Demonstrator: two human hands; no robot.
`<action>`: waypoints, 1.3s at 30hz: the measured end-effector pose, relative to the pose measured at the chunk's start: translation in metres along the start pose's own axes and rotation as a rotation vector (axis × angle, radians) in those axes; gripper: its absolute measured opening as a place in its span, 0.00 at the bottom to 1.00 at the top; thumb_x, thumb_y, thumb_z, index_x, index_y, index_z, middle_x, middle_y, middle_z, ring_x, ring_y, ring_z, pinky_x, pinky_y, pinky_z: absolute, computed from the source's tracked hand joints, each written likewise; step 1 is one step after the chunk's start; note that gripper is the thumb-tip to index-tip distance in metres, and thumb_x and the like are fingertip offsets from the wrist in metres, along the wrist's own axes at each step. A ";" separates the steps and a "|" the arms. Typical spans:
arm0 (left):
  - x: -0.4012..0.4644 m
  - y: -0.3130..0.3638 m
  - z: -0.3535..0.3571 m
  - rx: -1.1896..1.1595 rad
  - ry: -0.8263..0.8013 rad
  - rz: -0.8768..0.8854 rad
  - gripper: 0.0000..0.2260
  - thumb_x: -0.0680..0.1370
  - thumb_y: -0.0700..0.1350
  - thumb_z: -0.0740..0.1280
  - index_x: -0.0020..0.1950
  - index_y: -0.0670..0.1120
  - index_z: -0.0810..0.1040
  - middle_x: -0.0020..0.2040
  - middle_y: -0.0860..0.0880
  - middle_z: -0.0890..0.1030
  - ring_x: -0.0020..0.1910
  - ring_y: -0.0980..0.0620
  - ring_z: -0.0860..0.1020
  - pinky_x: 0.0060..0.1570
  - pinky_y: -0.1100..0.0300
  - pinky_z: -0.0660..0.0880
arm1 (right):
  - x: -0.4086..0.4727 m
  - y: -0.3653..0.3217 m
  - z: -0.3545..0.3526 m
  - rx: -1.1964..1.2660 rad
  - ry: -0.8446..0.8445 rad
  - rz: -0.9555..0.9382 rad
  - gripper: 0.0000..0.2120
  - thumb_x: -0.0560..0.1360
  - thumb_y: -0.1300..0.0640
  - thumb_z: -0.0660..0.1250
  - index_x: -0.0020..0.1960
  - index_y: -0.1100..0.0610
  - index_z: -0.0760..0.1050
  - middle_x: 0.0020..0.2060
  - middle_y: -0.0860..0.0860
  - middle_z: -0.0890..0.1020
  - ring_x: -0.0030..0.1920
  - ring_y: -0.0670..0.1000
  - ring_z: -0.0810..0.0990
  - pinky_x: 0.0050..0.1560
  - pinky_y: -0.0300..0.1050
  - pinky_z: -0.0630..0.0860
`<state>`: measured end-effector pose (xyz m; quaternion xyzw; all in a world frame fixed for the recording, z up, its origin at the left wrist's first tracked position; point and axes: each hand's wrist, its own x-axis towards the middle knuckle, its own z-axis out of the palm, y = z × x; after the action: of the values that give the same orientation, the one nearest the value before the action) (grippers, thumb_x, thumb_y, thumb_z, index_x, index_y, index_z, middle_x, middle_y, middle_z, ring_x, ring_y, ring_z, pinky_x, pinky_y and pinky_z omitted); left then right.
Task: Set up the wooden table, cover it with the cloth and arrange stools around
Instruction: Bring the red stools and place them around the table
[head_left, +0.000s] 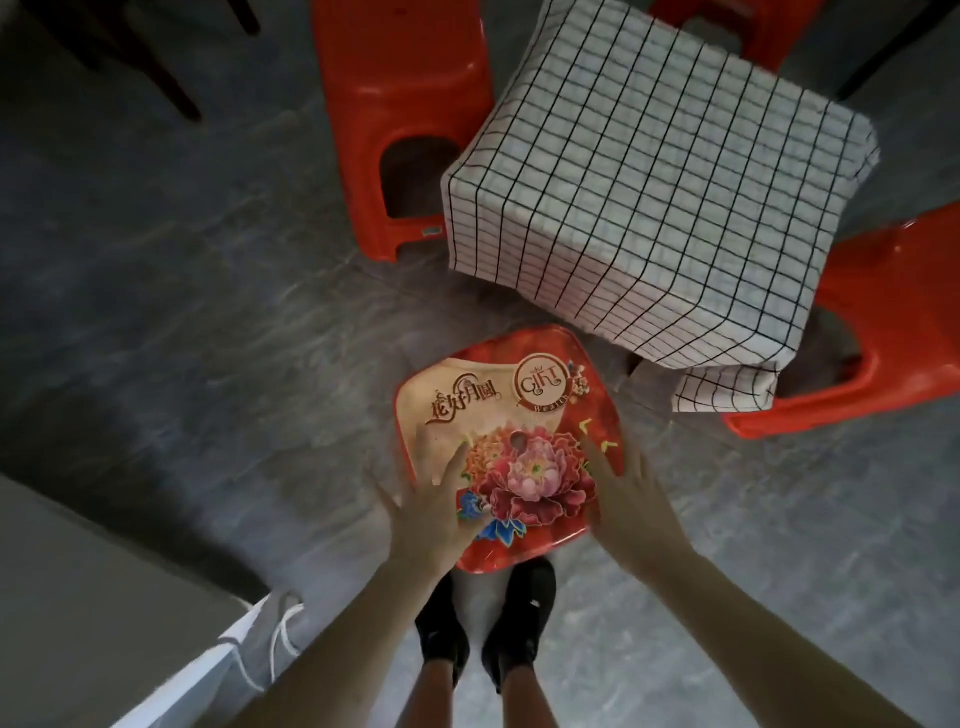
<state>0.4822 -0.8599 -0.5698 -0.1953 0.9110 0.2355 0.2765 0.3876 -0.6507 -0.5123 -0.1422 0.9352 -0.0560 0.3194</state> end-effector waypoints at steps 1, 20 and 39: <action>0.002 0.001 0.010 -0.072 -0.028 -0.019 0.45 0.71 0.66 0.69 0.76 0.67 0.40 0.80 0.51 0.39 0.77 0.42 0.37 0.69 0.26 0.47 | 0.014 -0.002 0.000 -0.040 -0.010 -0.026 0.39 0.76 0.51 0.66 0.79 0.48 0.47 0.78 0.60 0.44 0.77 0.65 0.49 0.74 0.63 0.59; 0.005 -0.009 0.048 -0.458 0.248 0.008 0.49 0.62 0.54 0.81 0.74 0.70 0.55 0.77 0.53 0.39 0.77 0.43 0.53 0.70 0.42 0.67 | 0.117 -0.008 -0.007 0.049 -0.170 -0.004 0.52 0.67 0.41 0.76 0.75 0.33 0.41 0.75 0.60 0.29 0.74 0.73 0.39 0.68 0.72 0.57; 0.097 0.050 -0.017 -0.389 0.049 0.240 0.21 0.68 0.48 0.78 0.59 0.58 0.81 0.69 0.52 0.66 0.50 0.57 0.80 0.62 0.51 0.75 | 0.064 0.070 0.025 0.296 -0.008 0.362 0.52 0.65 0.29 0.69 0.74 0.34 0.36 0.71 0.69 0.57 0.69 0.72 0.64 0.62 0.66 0.72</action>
<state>0.3761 -0.8505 -0.5989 -0.1408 0.8716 0.4329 0.1817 0.3383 -0.6032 -0.5825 0.0758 0.9258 -0.1338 0.3453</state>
